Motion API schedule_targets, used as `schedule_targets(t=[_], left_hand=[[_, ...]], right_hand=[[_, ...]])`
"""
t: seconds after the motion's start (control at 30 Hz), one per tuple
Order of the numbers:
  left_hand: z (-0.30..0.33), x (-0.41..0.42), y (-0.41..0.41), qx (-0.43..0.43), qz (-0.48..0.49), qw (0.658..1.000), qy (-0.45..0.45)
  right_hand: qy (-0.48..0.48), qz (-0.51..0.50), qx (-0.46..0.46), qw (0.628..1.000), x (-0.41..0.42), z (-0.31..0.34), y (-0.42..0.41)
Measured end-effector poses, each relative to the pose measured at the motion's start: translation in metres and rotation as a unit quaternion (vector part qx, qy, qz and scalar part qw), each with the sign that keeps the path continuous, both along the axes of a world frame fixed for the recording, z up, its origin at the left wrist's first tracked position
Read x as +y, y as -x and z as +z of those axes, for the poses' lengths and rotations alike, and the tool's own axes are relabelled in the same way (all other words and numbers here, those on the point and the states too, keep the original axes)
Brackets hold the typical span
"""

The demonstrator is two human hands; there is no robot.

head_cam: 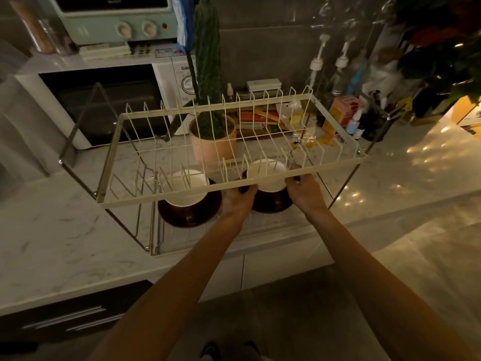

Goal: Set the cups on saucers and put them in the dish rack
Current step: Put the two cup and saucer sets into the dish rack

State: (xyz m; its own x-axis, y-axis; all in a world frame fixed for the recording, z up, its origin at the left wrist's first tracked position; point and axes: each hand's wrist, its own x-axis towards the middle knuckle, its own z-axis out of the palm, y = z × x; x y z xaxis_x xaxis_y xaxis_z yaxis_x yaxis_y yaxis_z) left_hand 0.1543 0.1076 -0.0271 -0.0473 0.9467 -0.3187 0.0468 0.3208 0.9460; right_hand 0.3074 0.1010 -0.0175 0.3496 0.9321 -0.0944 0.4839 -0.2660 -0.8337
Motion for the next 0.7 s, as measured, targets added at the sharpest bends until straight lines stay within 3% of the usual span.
schedule_targets(t=[0.7], left_hand=[[-0.016, 0.01, 0.008, 0.026, -0.015, 0.999, -0.009]], right_hand=[[-0.005, 0.018, 0.011, 1.0, 0.008, -0.006, 0.003]])
